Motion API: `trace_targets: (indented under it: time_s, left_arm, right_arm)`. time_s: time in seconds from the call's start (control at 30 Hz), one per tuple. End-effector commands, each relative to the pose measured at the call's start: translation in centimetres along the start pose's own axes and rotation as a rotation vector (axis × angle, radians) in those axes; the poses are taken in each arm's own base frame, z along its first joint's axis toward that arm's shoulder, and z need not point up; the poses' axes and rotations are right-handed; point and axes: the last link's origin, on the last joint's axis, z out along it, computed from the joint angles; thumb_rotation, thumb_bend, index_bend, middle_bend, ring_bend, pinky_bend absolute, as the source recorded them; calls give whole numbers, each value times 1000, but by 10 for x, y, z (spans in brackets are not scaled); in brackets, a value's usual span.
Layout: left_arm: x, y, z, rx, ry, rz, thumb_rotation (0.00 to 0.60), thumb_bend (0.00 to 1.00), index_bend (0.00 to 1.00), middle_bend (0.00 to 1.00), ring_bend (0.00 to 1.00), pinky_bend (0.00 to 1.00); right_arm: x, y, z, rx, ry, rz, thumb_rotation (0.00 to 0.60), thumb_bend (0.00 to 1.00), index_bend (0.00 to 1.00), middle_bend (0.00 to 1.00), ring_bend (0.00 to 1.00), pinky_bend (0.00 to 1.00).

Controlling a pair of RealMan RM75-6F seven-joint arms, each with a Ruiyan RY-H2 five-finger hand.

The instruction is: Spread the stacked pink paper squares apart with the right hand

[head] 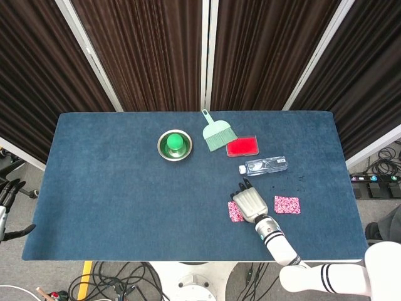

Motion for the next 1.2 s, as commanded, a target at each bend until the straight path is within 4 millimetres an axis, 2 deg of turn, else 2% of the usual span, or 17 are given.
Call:
trace_targets:
  time_s: [0.03, 0.27, 0.57, 0.67, 0.87, 1.2]
  left_arm:
    - [0, 0, 0, 0, 0, 0, 600, 0, 88, 66, 43, 173]
    - [0, -1, 0, 2, -3, -2, 600, 0, 88, 66, 43, 173]
    - [0, -1, -1, 0, -3, -1, 600, 0, 88, 66, 43, 173]
    - [1, -1, -1, 0, -2, 0, 600, 0, 88, 66, 43, 173]
    - [1, -2, -1, 6, -3, 0, 600, 0, 89, 66, 43, 173]
    - [1, -6, -1, 18, -5, 0, 600, 0, 88, 66, 43, 173]
  right_arm:
    - [0, 0, 0, 1, 6, 4, 600, 113, 483, 481, 146, 0]
    - [2, 3, -4, 0, 29, 14, 600, 122, 497, 497, 160, 0]
    - [18, 9, -3, -4, 78, 46, 600, 123, 504, 499, 165, 0]
    - [28, 8, 5, -4, 99, 47, 600, 123, 504, 500, 165, 0]
    - [42, 1, 35, -8, 104, 41, 600, 123, 505, 501, 167, 0]
    - [37, -14, 75, -11, 74, 33, 600, 124, 506, 499, 169, 0]
